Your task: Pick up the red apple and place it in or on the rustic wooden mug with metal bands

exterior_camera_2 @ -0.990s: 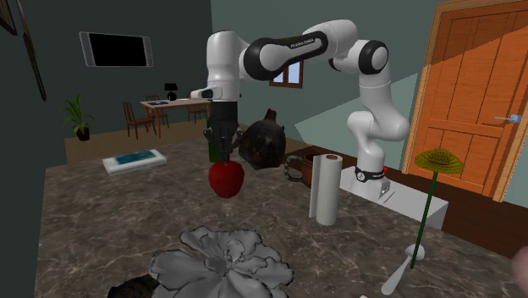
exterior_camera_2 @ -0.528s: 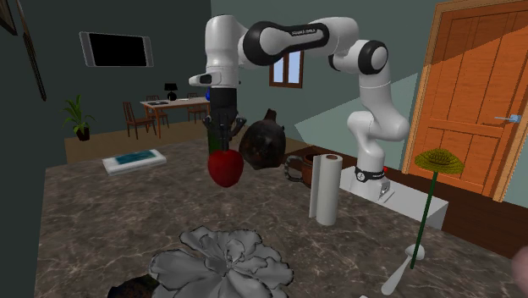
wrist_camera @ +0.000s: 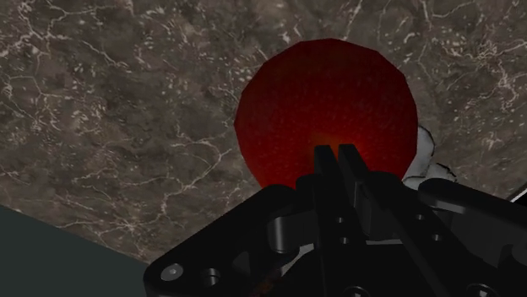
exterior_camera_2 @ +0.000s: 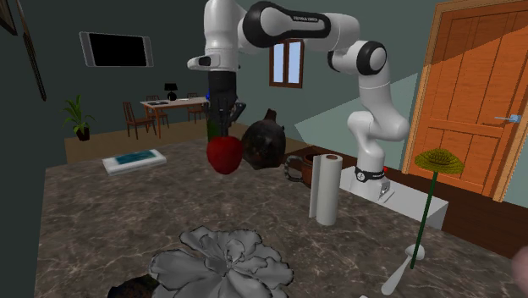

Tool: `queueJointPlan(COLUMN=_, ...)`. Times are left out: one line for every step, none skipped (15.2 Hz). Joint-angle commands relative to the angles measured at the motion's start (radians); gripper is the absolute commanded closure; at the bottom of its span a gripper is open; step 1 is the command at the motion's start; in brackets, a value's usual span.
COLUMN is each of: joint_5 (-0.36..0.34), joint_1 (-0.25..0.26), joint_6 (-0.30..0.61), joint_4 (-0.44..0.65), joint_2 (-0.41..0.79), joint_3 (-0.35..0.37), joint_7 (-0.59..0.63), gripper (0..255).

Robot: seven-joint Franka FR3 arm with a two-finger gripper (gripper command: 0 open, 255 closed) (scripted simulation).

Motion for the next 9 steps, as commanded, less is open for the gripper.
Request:
queueJointPlan(joint_5=0.001, joint_1=-0.003, joint_6=-0.031, joint_4=0.036, joint_2=0.006, joint_3=0.0, joint_7=0.004, gripper=255)
queueJointPlan(joint_5=0.001, joint_1=-0.005, joint_6=-0.046, joint_4=0.056, joint_2=0.009, joint_3=0.0, joint_7=0.006, gripper=255)
queueJointPlan(joint_5=0.002, joint_1=-0.007, joint_6=-0.062, joint_4=0.076, joint_2=0.014, joint_3=0.0, joint_7=0.007, gripper=255)
queueJointPlan(joint_5=0.003, joint_1=-0.009, joint_6=-0.078, joint_4=0.097, joint_2=0.019, joint_3=0.0, joint_7=0.009, gripper=255)
queueJointPlan(joint_5=0.004, joint_1=-0.011, joint_6=-0.094, joint_4=0.118, joint_2=0.024, joint_3=0.0, joint_7=0.011, gripper=255)
queueJointPlan(joint_5=0.005, joint_1=-0.012, joint_6=-0.099, joint_4=0.125, joint_2=0.026, joint_3=0.0, joint_7=0.011, gripper=255)
queueJointPlan(joint_5=-0.007, joint_1=-0.002, joint_6=-0.079, joint_4=0.051, joint_2=-0.029, joint_3=-0.004, joint_7=0.009, gripper=255)
queueJointPlan(joint_5=-0.018, joint_1=0.006, joint_6=-0.062, joint_4=-0.016, joint_2=-0.08, joint_3=-0.007, joint_7=0.007, gripper=255)
queueJointPlan(joint_5=-0.029, joint_1=0.013, joint_6=-0.048, joint_4=-0.078, joint_2=-0.129, joint_3=-0.009, joint_7=0.006, gripper=255)
